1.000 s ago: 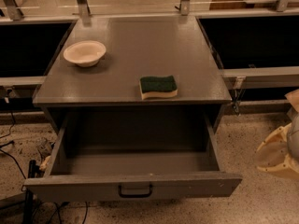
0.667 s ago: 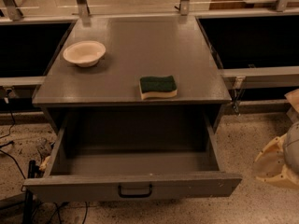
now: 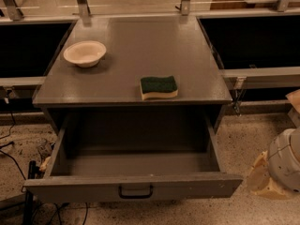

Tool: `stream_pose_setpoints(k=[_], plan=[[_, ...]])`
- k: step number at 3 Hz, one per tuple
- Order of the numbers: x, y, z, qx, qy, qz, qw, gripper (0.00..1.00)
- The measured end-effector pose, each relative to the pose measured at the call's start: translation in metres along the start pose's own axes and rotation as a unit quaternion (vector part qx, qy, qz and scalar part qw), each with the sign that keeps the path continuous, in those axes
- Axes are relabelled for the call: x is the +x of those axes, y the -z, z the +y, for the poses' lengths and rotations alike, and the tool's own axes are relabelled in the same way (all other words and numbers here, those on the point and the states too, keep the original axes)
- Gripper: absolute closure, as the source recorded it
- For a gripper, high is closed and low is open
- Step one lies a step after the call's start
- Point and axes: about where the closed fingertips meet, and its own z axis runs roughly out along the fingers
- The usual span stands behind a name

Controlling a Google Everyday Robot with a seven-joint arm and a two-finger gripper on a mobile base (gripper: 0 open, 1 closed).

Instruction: Close top drawer

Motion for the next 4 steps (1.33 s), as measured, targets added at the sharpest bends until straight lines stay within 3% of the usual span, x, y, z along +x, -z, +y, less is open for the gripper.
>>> stream_pose_setpoints(k=[1, 3, 4], plan=[[0.000, 0.000, 0.000, 0.000, 0.000, 0.000, 1.0000, 1.00], [0.002, -0.093, 0.032, -0.067, -0.043, -0.015, 0.9967, 1.00], [0.002, -0.093, 0.032, -0.067, -0.043, -0.015, 0.9967, 1.00]])
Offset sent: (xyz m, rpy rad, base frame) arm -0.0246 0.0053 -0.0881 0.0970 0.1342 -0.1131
